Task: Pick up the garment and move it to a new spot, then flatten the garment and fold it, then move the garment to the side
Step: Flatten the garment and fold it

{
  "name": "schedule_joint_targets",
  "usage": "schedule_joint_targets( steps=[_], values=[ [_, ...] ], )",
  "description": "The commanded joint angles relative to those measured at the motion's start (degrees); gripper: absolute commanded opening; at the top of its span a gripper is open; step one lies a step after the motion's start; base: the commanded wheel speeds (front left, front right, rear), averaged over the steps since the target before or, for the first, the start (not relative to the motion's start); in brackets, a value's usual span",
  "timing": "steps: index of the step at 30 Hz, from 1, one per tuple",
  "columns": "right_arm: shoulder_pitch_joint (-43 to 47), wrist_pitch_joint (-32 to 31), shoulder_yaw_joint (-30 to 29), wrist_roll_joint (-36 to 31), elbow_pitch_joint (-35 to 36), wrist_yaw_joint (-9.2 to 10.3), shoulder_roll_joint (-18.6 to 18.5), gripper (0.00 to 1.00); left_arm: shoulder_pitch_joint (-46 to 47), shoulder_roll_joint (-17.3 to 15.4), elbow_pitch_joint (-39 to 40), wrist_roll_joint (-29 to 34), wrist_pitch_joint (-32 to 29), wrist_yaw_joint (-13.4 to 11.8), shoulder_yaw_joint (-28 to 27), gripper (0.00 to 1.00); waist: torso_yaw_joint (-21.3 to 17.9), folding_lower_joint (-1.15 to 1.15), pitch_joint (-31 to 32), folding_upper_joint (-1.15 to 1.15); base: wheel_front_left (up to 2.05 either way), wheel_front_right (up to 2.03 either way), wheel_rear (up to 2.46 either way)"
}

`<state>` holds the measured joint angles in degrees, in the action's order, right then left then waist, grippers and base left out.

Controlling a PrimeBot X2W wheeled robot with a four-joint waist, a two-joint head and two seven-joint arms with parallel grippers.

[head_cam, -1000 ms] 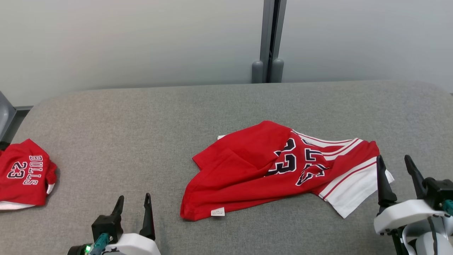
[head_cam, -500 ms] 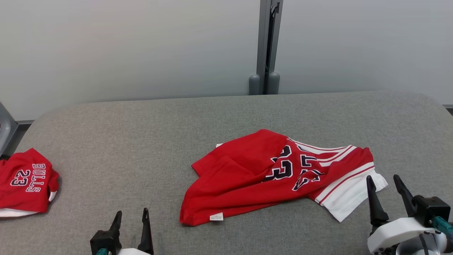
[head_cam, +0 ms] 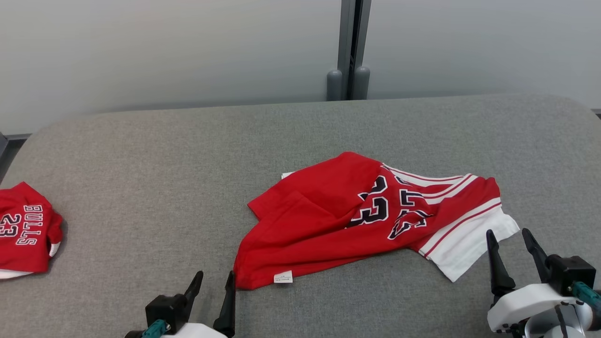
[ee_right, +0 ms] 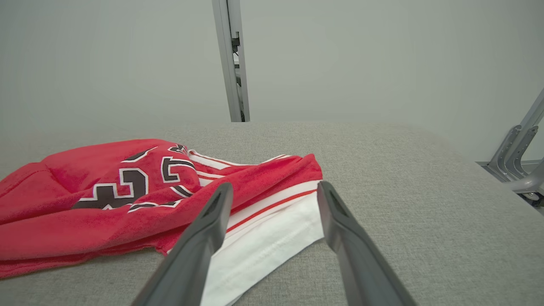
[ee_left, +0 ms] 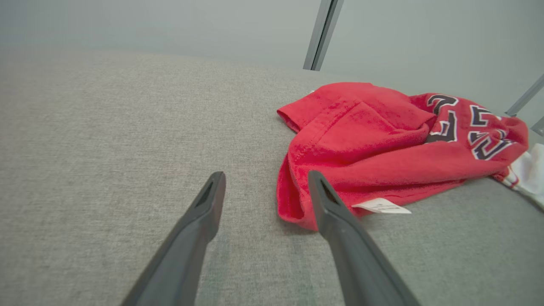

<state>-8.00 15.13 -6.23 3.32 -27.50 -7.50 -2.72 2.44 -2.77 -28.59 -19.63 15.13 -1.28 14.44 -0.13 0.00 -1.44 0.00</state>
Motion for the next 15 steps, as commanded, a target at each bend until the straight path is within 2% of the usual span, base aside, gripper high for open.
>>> schedule_joint_targets(
  steps=[1, 6, 15],
  values=[
    [-1.1, 0.0, -0.2, -0.3, -0.2, 0.01, -0.4, 1.00, 1.8, -0.3, 0.4, -1.1, 0.0, 1.0, 1.0, 1.00, -0.5, 0.00, -1.8, 0.00, 0.00, 0.00, 0.00],
    [-2.3, 0.0, -1.0, -0.8, -0.6, 0.01, -0.4, 1.00, 3.5, -0.3, -0.5, -2.6, 0.0, 2.6, 3.8, 1.00, -1.2, 0.00, -4.3, 0.00, 0.00, 0.00, 0.00],
    [-4.5, 0.0, -1.9, -1.5, -0.5, 0.01, -0.3, 1.00, 6.9, -0.2, -3.8, -3.1, 0.0, 1.6, 5.3, 1.00, -2.7, 0.00, -7.4, 0.00, 0.00, 0.00, 0.00]
  ],
)
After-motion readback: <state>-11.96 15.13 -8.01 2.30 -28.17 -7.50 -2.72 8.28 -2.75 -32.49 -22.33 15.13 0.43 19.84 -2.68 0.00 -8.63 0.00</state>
